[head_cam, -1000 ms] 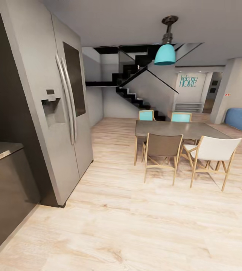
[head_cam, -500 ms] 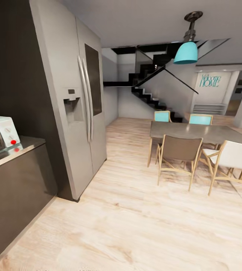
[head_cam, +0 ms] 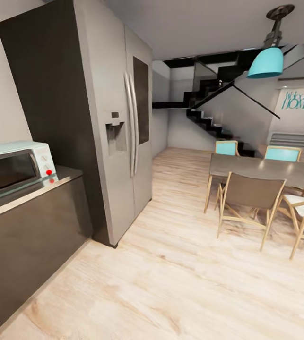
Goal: In the kitchen, take the popcorn bag from the countertop, put it into the microwave, and heat it until the popcorn is cooked so the cooked popcorn ends up inside the bag.
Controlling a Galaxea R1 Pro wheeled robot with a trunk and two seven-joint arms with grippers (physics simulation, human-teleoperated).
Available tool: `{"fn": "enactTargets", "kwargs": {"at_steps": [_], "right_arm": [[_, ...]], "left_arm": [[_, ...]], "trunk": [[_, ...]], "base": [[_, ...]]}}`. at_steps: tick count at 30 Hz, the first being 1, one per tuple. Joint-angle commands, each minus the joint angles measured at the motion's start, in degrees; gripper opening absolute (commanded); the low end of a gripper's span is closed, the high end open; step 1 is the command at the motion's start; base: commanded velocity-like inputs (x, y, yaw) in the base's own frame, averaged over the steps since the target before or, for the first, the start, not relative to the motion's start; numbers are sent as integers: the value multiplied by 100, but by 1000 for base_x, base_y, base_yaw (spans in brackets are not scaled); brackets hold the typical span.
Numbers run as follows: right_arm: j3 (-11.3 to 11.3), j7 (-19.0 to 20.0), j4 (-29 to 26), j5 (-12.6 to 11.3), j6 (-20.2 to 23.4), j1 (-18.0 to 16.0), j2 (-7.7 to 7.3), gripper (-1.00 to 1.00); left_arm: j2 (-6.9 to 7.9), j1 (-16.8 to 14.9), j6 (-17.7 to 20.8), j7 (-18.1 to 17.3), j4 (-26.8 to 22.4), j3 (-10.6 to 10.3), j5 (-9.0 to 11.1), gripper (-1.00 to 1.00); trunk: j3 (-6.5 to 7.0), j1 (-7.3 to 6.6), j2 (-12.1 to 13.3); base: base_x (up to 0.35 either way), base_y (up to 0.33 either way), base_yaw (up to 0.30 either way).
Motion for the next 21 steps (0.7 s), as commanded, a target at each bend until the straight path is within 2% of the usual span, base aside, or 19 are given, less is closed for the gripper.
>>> {"fn": "enactTargets", "kwargs": {"at_steps": [1, 18, 21], "right_arm": [[26, -4, -2, 19, -3, -1, -1, 100], [-28, -22, -2, -12, -3, -1, 7, 100], [-30, -22, -2, -13, -3, -1, 15, 100]], "left_arm": [[-2, -1, -11, -6, -1, 4, 38, 100], [-10, -1, -11, -2, -1, -4, 29, 100], [-10, -1, -11, 0, -1, -5, 36, 100]], "trunk": [[-5, 0, -3], [-5, 0, -3], [-5, 0, -3]], "base": [[0, 0, 282], [1, 0, 282], [123, -61, 245]]}}
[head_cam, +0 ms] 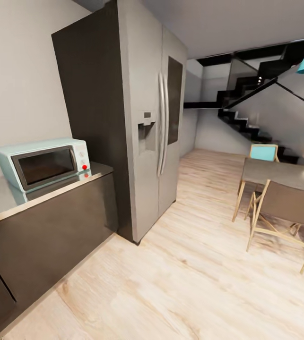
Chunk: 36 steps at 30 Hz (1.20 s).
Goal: In the kitchen, take the popcorn bag from the countertop, put it into the microwave, and heat it until the popcorn is cooked so the cooked popcorn ends up inside the bag.
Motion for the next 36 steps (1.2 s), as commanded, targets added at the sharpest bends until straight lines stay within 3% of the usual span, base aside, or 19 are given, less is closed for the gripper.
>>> {"fn": "enactTargets", "kwargs": {"at_steps": [1, 24, 36], "right_arm": [[14, -5, 2, 13, -4, -1, -4, 100], [11, -5, 7, 2, -59, -1, -18, 100], [5, -5, 7, 2, -82, -1, -16, 100]], "left_arm": [[-1, -1, -7, 12, -2, 3, 41, 100], [-1, -1, 7, 45, 4, -7, 67, 100], [-1, -1, -2, 45, -1, 7, 149, 100]], "trunk": [[-5, 2, -2], [-5, 2, -2], [-5, 2, -2]], "base": [[232, -147, 90], [294, -164, 8], [301, -154, 249]]}}
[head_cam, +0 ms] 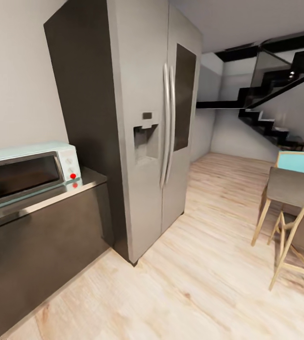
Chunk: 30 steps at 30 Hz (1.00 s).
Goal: In the kitchen, take the popcorn bag from the countertop, put it into the microwave, and heat it until the popcorn is cooked so the cooked popcorn ends up inside the bag.
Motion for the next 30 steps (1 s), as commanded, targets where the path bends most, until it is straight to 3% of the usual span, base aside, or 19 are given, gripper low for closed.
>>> {"fn": "enactTargets", "kwargs": {"at_steps": [1, 22, 27, 30], "right_arm": [[20, -5, 0, 20, -10, -1, -1, 100], [20, -5, 0, 20, -19, -1, -1, 100], [20, -5, 0, 20, -18, -1, -1, 100], [20, -5, 0, 20, -19, -1, -1, 100]], "left_arm": [[-1, -1, -10, -1, -2, 3, 59, 100], [9, -1, -11, -1, -2, -1, 164, 100], [16, -1, -14, -1, -2, -3, 446, 100], [16, -1, -18, -1, -2, -4, 508, 100]], "trunk": [[-5, 3, -2], [-5, 3, -2], [-5, 3, -2], [-5, 3, -2]], "base": [[301, -153, 275], [299, -112, 275], [233, -2, 275], [183, 0, 275]]}}
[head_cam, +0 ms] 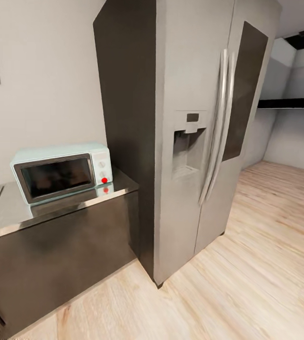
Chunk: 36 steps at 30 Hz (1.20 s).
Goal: In the kitchen, take the popcorn bag from the countertop, put it into the microwave, and heat it until the popcorn is cooked so the cooked popcorn ends up inside the bag.
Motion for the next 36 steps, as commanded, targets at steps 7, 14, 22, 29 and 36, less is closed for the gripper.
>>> {"fn": "enactTargets", "kwargs": {"at_steps": [7, 14, 22, 29, 36], "right_arm": [[20, -5, 0, 19, -10, -1, -1, 100], [20, -5, 0, 19, -11, -1, -1, 100], [23, -13, -8, 25, 20, -1, 13, 100], [14, -105, -16, 29, 15, -1, 54, 100], [11, -102, -18, 29, -10, -1, 41, 100]], "left_arm": [[-9, -1, -106, -1, -5, 3, 37, 100], [-10, -1, -257, -12, -2, 10, 37, 100], [-6, -1, -232, -59, -2, -7, 62, 100], [-36, -1, -257, -62, -351, -25, 21, 100], [-24, -1, -249, -55, -295, -2, 69, 100]], "trunk": [[-5, 2, -2], [-5, 2, -2], [-5, 2, -2], [-11, 2, -2], [-18, 2, -2]], "base": [[79, 0, 275], [1, 0, 275], [0, 0, 275], [0, 0, 275], [0, 0, 276]]}}
